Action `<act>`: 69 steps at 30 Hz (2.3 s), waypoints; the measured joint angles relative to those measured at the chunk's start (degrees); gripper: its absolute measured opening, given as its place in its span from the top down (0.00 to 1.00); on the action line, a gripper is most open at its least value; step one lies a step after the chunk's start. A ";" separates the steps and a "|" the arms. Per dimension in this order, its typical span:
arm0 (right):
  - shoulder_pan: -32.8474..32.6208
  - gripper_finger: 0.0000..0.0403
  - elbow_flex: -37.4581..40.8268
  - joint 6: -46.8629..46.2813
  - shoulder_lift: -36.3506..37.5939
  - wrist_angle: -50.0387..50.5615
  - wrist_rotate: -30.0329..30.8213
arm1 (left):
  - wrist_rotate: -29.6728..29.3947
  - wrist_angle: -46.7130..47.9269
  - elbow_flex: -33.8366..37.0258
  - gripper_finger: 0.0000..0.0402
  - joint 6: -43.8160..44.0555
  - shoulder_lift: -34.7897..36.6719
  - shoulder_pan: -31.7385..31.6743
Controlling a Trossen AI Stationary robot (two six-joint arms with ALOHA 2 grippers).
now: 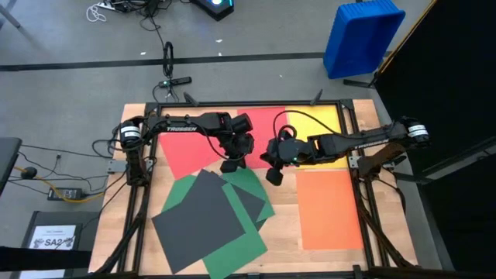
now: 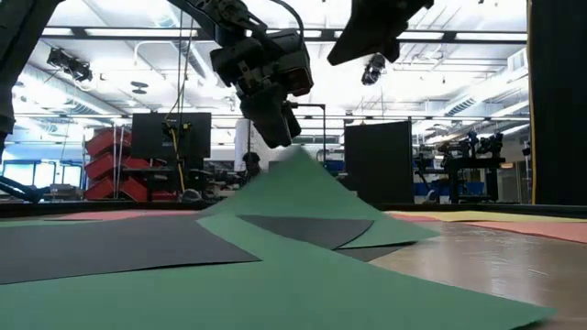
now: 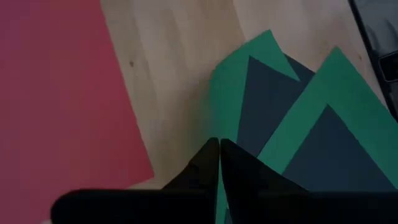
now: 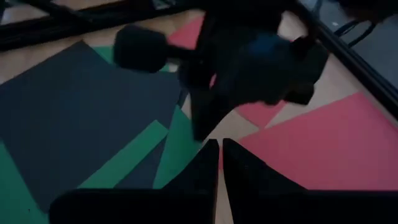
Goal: Organize paper
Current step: Move the green colored paper to the bottom center of the table
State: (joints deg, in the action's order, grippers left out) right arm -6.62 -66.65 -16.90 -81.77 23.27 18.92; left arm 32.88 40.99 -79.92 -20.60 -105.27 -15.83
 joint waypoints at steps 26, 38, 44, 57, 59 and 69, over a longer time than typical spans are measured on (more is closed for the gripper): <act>0.00 1.00 8.47 -9.99 -21.99 -14.49 -11.66 | -23.21 -22.87 22.50 1.00 27.70 14.34 20.94; 1.13 1.00 8.26 -8.94 -22.24 -14.30 -12.99 | -30.18 -30.12 34.67 1.00 49.82 15.04 33.92; 1.13 1.00 8.24 -8.92 -22.24 -14.59 -13.14 | -32.77 -31.02 36.30 1.00 55.73 14.92 37.93; 1.04 1.00 7.28 -10.55 -27.18 -15.99 -16.31 | -31.20 -29.02 37.07 1.00 59.80 15.02 39.54; 1.01 1.00 7.23 -11.12 -27.07 -13.83 -16.88 | -27.68 -26.78 37.07 1.00 59.63 15.02 39.11; -0.60 1.00 7.34 -12.20 -25.22 -5.87 -17.25 | -16.96 -18.90 36.96 1.00 59.39 15.04 38.39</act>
State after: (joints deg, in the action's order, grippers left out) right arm -7.22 -59.31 -29.10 -106.99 17.40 1.67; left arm 15.92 22.09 -42.96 38.79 -90.24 22.57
